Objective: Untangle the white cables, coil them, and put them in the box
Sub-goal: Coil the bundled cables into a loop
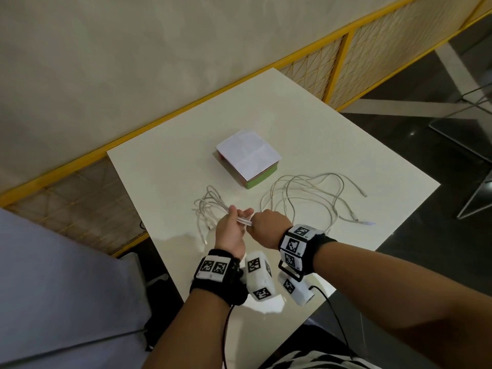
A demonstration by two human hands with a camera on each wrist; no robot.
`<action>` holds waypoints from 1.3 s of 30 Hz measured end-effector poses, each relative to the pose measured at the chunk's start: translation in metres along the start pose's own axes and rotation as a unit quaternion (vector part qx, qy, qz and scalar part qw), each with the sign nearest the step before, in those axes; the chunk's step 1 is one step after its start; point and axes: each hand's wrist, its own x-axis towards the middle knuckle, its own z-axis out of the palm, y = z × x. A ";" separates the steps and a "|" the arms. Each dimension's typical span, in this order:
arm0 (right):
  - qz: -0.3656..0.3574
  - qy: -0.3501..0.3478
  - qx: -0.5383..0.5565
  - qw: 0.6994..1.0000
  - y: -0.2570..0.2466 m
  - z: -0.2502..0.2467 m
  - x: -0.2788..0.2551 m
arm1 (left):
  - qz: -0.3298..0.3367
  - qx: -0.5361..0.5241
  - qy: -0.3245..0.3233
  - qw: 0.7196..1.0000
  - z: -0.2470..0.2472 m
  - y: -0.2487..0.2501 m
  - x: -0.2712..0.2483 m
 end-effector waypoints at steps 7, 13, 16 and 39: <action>-0.013 -0.006 0.040 0.999 0.018 0.002 -0.012 | 0.015 -0.186 0.085 0.979 -0.005 0.035 0.010; 0.006 0.000 0.019 1.000 0.057 -0.007 -0.011 | 0.061 -0.236 0.142 0.959 -0.047 0.072 0.028; 0.021 0.023 0.003 1.000 0.075 -0.005 -0.013 | 0.089 -0.260 0.156 0.949 -0.056 0.084 0.032; 0.065 0.061 0.051 0.995 0.043 -0.026 0.010 | -0.048 0.006 -0.134 0.990 0.017 -0.012 -0.003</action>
